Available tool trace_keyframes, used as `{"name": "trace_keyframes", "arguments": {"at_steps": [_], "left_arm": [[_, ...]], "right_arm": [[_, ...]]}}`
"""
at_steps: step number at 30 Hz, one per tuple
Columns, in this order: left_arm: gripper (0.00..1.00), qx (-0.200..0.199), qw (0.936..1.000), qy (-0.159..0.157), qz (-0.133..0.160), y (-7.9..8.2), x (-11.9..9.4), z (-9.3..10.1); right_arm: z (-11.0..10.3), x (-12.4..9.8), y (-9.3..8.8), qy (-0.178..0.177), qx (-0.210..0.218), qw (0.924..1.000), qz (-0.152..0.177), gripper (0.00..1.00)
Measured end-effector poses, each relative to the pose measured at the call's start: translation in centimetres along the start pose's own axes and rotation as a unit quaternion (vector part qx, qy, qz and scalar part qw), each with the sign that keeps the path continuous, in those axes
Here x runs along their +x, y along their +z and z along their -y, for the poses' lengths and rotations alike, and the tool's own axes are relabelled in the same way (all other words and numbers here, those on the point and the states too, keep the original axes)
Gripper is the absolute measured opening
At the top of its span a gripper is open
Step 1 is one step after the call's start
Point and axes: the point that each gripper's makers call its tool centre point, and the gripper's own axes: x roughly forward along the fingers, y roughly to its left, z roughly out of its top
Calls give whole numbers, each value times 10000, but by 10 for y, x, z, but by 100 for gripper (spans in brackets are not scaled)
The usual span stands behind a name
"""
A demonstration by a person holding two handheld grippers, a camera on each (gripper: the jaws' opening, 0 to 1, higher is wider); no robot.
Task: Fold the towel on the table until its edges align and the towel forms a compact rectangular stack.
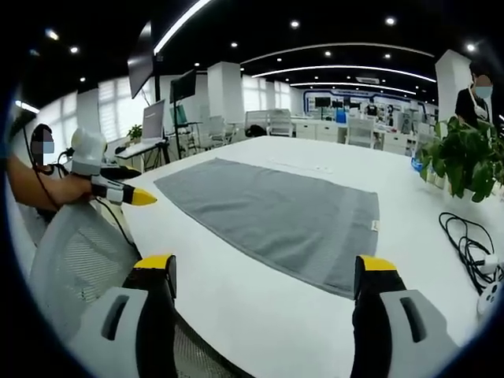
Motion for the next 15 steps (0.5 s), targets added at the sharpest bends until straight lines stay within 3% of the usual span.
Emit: {"name": "trace_keyframes", "arguments": {"at_steps": [15], "left_arm": [[89,-47,10000,31,67,3,-2,-1]], "right_arm": [[4,-1,0,-91,5,10000,2,93]]}}
